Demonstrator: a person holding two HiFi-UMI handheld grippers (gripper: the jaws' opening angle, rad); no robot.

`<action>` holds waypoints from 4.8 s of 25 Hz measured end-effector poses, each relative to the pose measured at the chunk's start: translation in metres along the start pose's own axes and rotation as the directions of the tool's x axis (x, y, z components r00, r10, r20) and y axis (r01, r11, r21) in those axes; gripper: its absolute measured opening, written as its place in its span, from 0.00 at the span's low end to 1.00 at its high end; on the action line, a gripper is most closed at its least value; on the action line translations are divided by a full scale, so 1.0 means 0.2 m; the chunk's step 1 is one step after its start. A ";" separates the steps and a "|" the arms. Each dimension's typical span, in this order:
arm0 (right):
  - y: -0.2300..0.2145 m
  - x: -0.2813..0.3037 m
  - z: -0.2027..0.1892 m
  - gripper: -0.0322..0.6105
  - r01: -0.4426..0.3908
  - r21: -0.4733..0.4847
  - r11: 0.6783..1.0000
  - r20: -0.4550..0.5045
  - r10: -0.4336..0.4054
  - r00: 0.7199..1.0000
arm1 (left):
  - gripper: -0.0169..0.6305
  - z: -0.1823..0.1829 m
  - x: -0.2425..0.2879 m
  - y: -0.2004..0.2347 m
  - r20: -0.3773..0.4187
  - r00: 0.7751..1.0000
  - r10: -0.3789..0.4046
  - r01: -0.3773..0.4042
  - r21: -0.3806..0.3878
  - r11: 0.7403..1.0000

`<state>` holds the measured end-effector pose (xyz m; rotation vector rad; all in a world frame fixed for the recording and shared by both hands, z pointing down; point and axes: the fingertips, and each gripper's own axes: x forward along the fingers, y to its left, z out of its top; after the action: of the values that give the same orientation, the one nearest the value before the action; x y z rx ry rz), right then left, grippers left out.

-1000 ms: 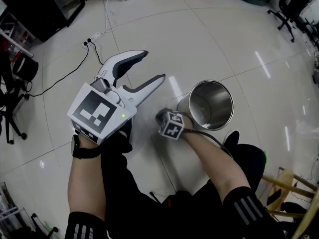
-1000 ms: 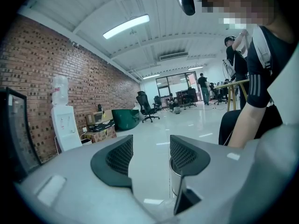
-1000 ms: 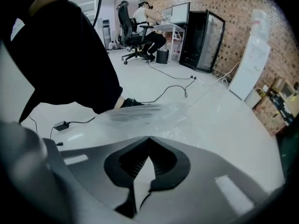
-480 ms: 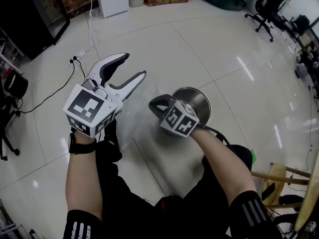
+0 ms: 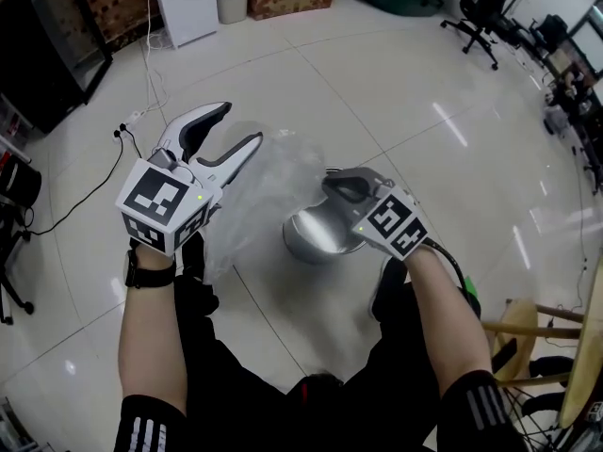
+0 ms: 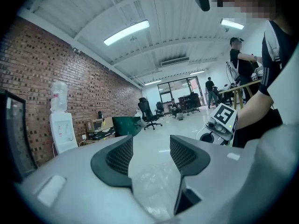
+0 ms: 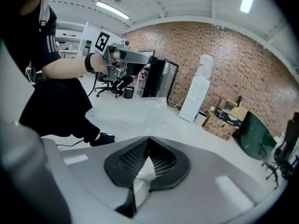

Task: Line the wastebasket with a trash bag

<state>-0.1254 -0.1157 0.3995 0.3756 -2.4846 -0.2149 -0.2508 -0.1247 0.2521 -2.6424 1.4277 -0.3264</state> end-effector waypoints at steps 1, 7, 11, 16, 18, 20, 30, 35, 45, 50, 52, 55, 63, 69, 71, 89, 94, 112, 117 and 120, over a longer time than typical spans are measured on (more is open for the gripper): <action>-0.02 -0.03 -0.04 0.06 0.002 0.032 0.999 0.002 -0.002 1.000 | 0.40 -0.01 0.04 -0.02 -0.012 1.000 -0.008 0.008 0.008 1.000; -0.09 -0.10 -0.43 0.06 -0.008 0.198 0.980 -0.116 0.032 0.993 | 0.40 -0.09 0.28 -0.19 -0.096 0.993 -0.066 0.073 0.072 0.995; -0.07 -0.13 -0.65 0.06 -0.016 0.252 0.968 -0.195 0.067 0.979 | 0.39 -0.14 0.38 -0.25 -0.137 0.987 -0.090 0.101 0.074 0.992; -0.02 -0.14 -0.89 0.06 -0.044 0.346 0.937 -0.268 0.144 0.953 | 0.33 -0.27 0.47 -0.35 -0.211 0.969 -0.124 0.144 0.081 0.986; 0.01 -0.14 -0.96 0.06 -0.061 0.365 0.929 -0.296 0.178 0.939 | 0.31 -0.35 0.51 -0.39 -0.254 0.957 -0.142 0.170 0.094 0.981; 0.05 -0.13 -1.02 0.06 -0.075 0.383 0.921 -0.334 0.214 0.918 | 0.27 -0.43 0.53 -0.42 -0.298 0.939 -0.170 0.204 0.089 0.975; 0.17 -0.13 -1.19 0.06 -0.108 0.372 0.922 -0.454 0.283 0.845 | 0.14 -0.74 0.53 -0.70 -0.501 0.797 -0.336 0.414 0.048 0.909; 0.16 -0.12 -1.21 0.10 -0.111 0.374 0.921 -0.448 0.285 0.847 | 0.14 -0.89 0.54 -0.82 -0.576 0.721 -0.386 0.484 0.020 0.875; 0.05 -0.32 -1.09 0.34 -0.170 0.435 0.884 -0.411 0.363 0.836 | 0.14 -0.94 0.56 -0.85 -0.602 0.698 -0.387 0.500 0.024 0.865; 0.20 -0.37 -1.12 0.36 -0.287 0.412 0.865 -0.479 0.473 0.739 | 0.14 -0.94 0.57 -0.88 -0.612 0.684 -0.397 0.522 0.030 0.852; 0.21 -0.33 -1.15 0.37 -0.289 0.377 0.880 -0.498 0.456 0.738 | 0.14 -0.94 0.58 -0.89 -0.610 0.684 -0.401 0.526 0.030 0.850; 0.19 -0.26 -1.17 0.38 -0.262 0.346 0.901 -0.486 0.411 0.771 | 0.03 -0.94 0.59 -0.92 -0.608 0.687 -0.399 0.527 0.038 0.849; 0.18 -0.21 -1.12 0.38 -0.269 0.325 0.907 -0.463 0.400 0.791 | 0.02 -0.98 0.60 -0.95 -0.624 0.671 -0.401 0.539 0.039 0.841; 0.07 -0.28 -1.05 0.38 -0.243 0.361 0.900 -0.405 0.386 0.829 | 0.02 -0.99 0.62 -0.94 -0.629 0.676 -0.383 0.528 0.051 0.848; 0.03 -0.29 -1.03 0.38 -0.225 0.369 0.902 -0.390 0.369 0.844 | 0.02 -0.99 0.61 -0.94 -0.633 0.672 -0.383 0.529 0.049 0.847; 0.03 0.08 -0.73 0.39 -0.177 0.567 0.804 -0.093 0.276 0.957 | 0.10 -1.00 0.64 -0.99 -0.625 0.667 -0.405 0.544 0.038 0.838; 0.08 0.15 -0.70 0.38 -0.217 0.575 0.789 -0.062 0.306 0.950 | 0.10 -0.99 0.62 -0.98 -0.619 0.673 -0.405 0.538 0.033 0.843; -0.21 -0.31 -0.57 0.06 -0.090 0.426 0.900 -0.198 0.190 0.962 | 0.12 -0.94 0.63 -1.01 -0.571 0.685 -0.453 0.549 -0.004 0.836; -0.17 -0.33 -0.68 0.06 -0.127 0.362 0.923 -0.294 0.242 0.925 | 0.12 -0.91 0.79 -1.13 -0.524 0.712 -0.466 0.534 -0.027 0.845; -0.16 -0.34 -0.68 0.06 -0.151 0.379 0.913 -0.279 0.268 0.922 | 0.12 -0.95 0.86 -1.20 -0.532 0.704 -0.471 0.543 -0.025 0.839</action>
<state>0.0153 -0.1329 0.4626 0.2557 -2.2037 0.3627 -0.0103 -0.1374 0.5082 -2.9085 0.6549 -1.2342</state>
